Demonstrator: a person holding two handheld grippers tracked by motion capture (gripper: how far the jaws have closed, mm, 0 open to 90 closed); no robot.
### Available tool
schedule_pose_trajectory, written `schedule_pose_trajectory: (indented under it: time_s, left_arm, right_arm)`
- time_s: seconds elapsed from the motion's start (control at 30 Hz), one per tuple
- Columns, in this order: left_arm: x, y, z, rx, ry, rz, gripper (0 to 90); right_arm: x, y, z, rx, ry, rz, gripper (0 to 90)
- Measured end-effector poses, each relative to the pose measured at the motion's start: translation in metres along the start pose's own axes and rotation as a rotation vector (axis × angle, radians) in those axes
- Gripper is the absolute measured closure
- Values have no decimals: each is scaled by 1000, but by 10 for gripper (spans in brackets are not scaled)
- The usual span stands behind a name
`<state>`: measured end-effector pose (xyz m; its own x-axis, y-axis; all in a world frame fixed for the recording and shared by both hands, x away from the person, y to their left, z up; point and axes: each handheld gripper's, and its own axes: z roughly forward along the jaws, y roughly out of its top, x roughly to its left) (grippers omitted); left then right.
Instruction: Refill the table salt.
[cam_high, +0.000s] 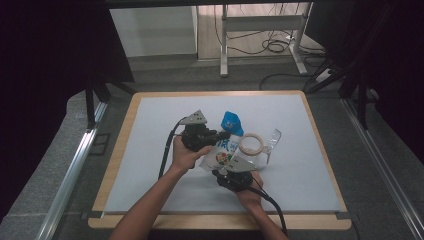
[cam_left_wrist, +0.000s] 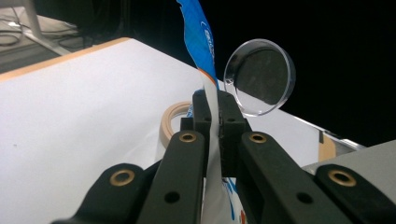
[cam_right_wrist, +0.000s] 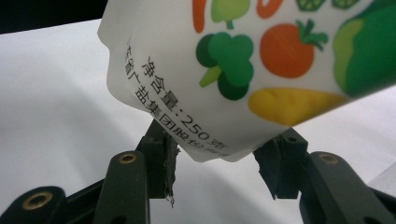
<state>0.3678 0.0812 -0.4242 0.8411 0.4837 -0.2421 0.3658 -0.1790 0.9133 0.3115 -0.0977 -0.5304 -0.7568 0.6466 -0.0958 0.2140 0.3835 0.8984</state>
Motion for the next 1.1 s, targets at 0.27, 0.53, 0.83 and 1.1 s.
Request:
schedule_pose_trajectory:
  time_s: [0.27, 0.53, 0.83, 1.1]
  left_arm:
    - [3, 3, 7, 31, -9, 13, 895]
    - [7, 7, 14, 48, -46, 10, 894]
    - [12, 13, 23, 71, -85, 12, 894]
    - [19, 16, 29, 88, -111, -4, 894]
  right_arm:
    - [-1, -2, 1, -3, 1, 17, 522]
    - [-2, -2, 0, -5, -23, 33, 522]
    - [-3, -2, 2, -18, -38, 68, 521]
    - [1, -1, 2, -45, -72, 79, 521]
